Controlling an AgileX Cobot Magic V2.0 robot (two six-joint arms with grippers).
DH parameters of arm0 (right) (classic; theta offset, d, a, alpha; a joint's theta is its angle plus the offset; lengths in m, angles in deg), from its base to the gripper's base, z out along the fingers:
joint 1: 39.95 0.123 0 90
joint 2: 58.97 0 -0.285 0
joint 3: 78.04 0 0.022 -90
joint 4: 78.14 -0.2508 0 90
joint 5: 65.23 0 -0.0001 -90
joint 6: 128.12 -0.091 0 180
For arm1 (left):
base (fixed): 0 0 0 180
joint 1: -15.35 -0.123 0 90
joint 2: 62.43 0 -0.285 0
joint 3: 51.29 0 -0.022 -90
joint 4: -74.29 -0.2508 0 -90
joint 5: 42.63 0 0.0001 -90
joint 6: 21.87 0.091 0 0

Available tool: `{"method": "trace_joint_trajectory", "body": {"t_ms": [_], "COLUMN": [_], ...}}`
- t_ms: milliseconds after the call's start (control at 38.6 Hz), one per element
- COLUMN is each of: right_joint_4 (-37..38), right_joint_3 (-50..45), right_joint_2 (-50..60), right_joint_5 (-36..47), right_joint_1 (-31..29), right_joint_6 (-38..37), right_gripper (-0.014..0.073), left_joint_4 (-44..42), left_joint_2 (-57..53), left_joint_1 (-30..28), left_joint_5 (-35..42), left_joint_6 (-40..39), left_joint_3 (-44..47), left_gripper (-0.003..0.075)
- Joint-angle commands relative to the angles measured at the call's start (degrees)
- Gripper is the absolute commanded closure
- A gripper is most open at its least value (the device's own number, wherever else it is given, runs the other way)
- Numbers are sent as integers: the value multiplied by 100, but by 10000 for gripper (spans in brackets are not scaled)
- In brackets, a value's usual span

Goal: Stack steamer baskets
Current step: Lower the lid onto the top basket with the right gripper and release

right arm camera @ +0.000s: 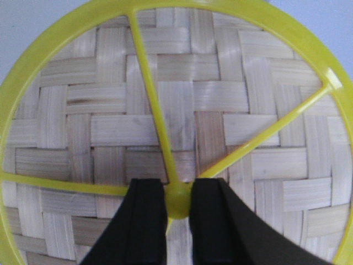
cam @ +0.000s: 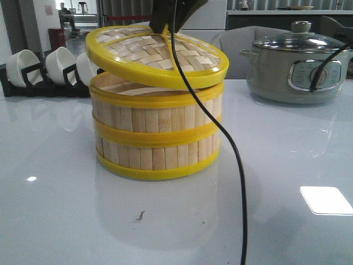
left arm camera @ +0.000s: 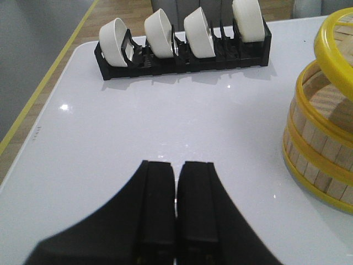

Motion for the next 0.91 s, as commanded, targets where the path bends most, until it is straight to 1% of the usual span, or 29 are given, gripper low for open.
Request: {"method": "trace_joint_trajectory", "body": {"t_ms": [0, 880], "right_joint_4": [17, 12], "right_joint_3": [191, 191], "right_joint_2": [324, 133], "right_joint_5": [307, 641], "right_joint_1": [-22, -22], "right_joint_6": [26, 26], "right_gripper": [543, 543], "left_joint_4": [-33, -33], "left_joint_2": [-7, -7], "left_joint_1": [5, 5], "left_joint_5": [489, 489], "left_joint_6": [-44, -44], "left_joint_3": [-164, -164], "left_gripper": [633, 633]}}
